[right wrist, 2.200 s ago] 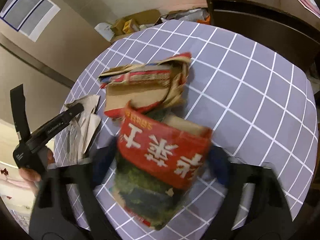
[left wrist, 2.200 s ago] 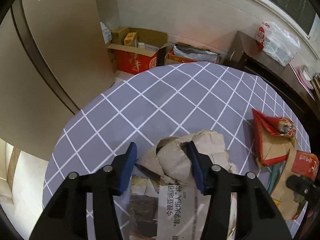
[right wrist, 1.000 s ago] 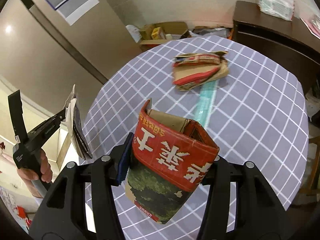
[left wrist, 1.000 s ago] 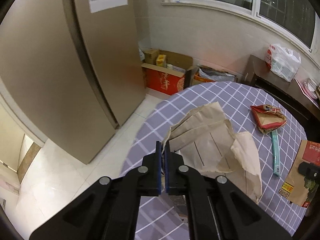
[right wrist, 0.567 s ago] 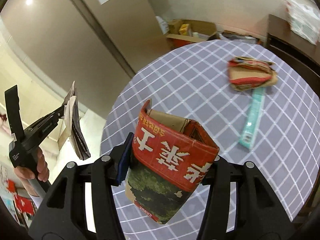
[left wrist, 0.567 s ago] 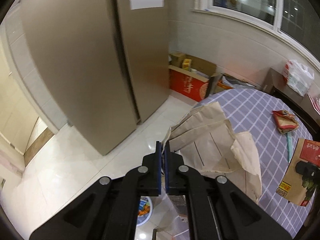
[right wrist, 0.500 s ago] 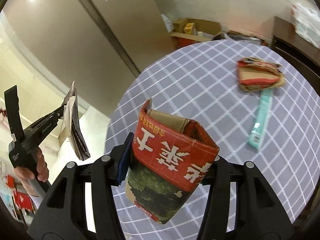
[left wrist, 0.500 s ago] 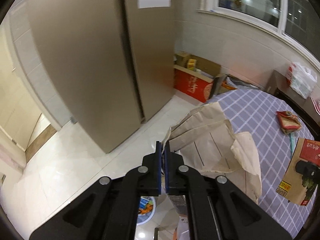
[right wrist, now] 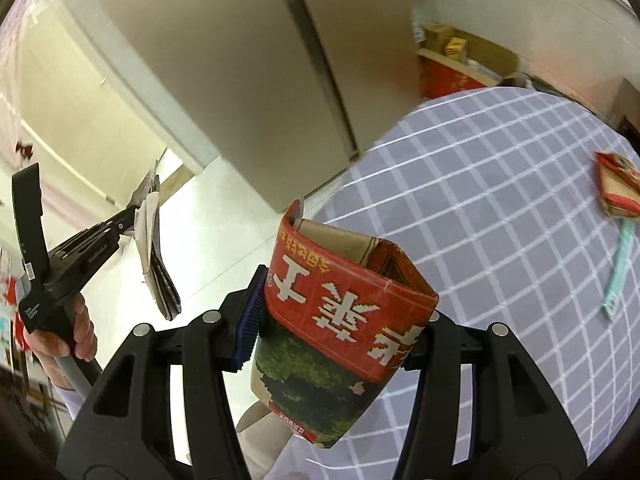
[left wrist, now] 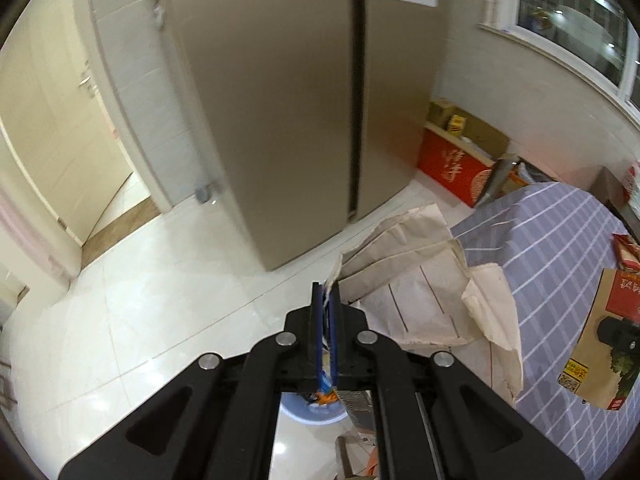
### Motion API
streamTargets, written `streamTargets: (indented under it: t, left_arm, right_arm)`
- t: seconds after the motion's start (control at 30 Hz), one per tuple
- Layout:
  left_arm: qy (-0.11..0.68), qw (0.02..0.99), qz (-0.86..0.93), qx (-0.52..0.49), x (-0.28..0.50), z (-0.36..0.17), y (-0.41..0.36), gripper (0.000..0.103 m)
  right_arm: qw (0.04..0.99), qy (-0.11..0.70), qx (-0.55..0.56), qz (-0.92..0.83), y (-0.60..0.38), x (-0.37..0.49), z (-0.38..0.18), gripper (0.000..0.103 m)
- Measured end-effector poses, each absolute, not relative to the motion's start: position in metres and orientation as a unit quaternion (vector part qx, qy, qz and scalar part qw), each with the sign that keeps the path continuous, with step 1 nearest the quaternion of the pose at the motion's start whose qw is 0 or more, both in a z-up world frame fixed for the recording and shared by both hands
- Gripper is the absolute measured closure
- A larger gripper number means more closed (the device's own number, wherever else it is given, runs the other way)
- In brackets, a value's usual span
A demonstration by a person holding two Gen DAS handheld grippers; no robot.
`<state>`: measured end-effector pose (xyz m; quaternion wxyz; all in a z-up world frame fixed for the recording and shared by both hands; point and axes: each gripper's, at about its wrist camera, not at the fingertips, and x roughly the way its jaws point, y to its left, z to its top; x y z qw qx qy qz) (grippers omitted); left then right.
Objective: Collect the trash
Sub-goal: 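Carry the paper bag and crumpled paper with both tools over the bucket, then open the left tool over the bucket while the right tool releases the paper bag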
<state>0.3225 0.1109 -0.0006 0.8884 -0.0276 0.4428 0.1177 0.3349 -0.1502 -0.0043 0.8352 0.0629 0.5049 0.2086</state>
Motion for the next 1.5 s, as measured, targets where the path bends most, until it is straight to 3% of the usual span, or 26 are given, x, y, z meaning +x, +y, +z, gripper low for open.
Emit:
streamTargets:
  t: [0.47, 0.57, 0.63, 1.17, 1.23, 1.3, 1.33, 1.5]
  left_arm:
    - [0.496, 0.85, 0.162, -0.071, 0.297, -0.063, 0.189, 0.1]
    - [0.513, 0.839, 0.166, -0.076, 0.301, -0.079, 0.193, 0.092]
    - [0.522, 0.833, 0.163, -0.079, 0.305, -0.088, 0.196, 0.071]
    - [0.541, 0.809, 0.203, -0.107, 0.27, -0.124, 0.238, 0.063]
    - [0.542, 0.805, 0.211, -0.114, 0.263, -0.125, 0.246, 0.063]
    - [0.541, 0.803, 0.218, -0.121, 0.255, -0.125, 0.253, 0.063]
    - [0.541, 0.802, 0.221, -0.122, 0.253, -0.125, 0.255, 0.062]
    - [0.541, 0.8, 0.225, -0.131, 0.241, -0.126, 0.259, 0.056]
  right_arm:
    - [0.792, 0.559, -0.001, 0.246, -0.051, 0.35, -0.056, 0.052]
    - [0.784, 0.57, -0.005, 0.245, -0.04, 0.354, -0.067, 0.052]
    - [0.781, 0.576, -0.007, 0.243, -0.033, 0.357, -0.073, 0.051]
    - [0.742, 0.615, -0.062, 0.257, 0.032, 0.356, -0.12, 0.051]
    - [0.738, 0.615, -0.066, 0.27, 0.046, 0.355, -0.121, 0.047]
    - [0.745, 0.599, -0.074, 0.284, 0.058, 0.355, -0.116, 0.02]
    - [0.755, 0.583, -0.086, 0.287, 0.064, 0.353, -0.112, 0.014]
    - [0.753, 0.584, -0.109, 0.283, 0.075, 0.35, -0.125, 0.012]
